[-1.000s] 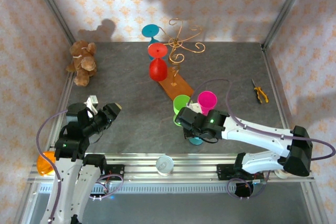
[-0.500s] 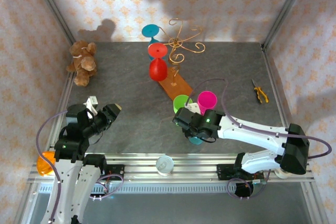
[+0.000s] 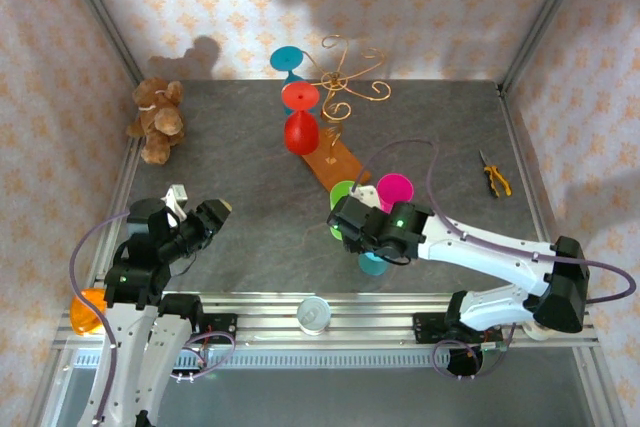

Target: Take the wine glass off the wine glass rack

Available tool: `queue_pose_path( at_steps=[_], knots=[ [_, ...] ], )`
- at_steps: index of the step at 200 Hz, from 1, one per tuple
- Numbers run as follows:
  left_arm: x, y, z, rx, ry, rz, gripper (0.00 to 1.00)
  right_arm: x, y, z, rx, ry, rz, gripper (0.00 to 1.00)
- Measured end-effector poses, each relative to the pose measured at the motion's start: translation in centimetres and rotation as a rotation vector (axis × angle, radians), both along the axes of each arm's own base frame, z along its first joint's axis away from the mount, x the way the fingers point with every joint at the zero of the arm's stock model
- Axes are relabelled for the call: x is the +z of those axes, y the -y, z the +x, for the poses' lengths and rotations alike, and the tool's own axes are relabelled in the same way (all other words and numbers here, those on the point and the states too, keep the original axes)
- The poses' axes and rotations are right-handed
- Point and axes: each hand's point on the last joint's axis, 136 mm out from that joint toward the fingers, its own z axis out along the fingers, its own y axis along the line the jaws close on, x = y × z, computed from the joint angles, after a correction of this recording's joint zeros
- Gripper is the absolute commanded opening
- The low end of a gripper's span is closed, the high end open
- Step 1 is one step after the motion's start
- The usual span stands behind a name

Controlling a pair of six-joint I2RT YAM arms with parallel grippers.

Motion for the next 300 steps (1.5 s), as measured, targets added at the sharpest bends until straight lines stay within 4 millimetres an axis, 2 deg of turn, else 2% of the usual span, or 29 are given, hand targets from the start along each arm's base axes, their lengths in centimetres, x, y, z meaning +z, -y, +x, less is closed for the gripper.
queue_pose_path(
  at_steps=[38, 104, 130, 164, 180, 213, 253, 275, 300],
  knots=[
    [0.0, 0.0, 0.0, 0.0, 0.003, 0.001, 0.45, 2.8, -0.1, 0.5, 0.006, 0.04, 0.019, 0.48],
    [-0.3, 0.0, 0.5, 0.0, -0.031, -0.001, 0.45, 10.4, -0.1, 0.7, 0.032, 0.134, 0.141, 0.5],
    [1.2, 0.0, 1.2, 0.0, -0.017, -0.001, 0.45, 14.2, -1.0, 1.0, 0.063, 0.159, 0.213, 0.48],
    [4.8, 0.0, 3.0, -0.004, 0.039, -0.001, 0.45, 19.6, -2.4, 1.8, 0.101, 0.197, 0.326, 0.48],
    [6.6, 0.0, 4.0, -0.005, 0.072, 0.001, 0.45, 21.6, -2.8, 2.8, 0.102, 0.211, 0.368, 0.48],
    [10.4, 0.0, 6.1, -0.005, 0.142, 0.002, 0.45, 24.5, -3.5, 5.1, 0.113, 0.224, 0.425, 0.51],
    [13.6, 0.1, 8.9, -0.016, 0.196, -0.004, 0.46, 27.6, -5.3, 9.3, 0.126, 0.246, 0.507, 0.53],
    [14.5, 0.5, 11.1, -0.036, 0.206, -0.017, 0.49, 28.3, -6.3, 11.7, 0.14, 0.256, 0.533, 0.54],
    [15.2, 0.8, 13.5, -0.053, 0.2, -0.029, 0.5, 27.9, -7.4, 14.5, 0.147, 0.234, 0.558, 0.53]
  ],
)
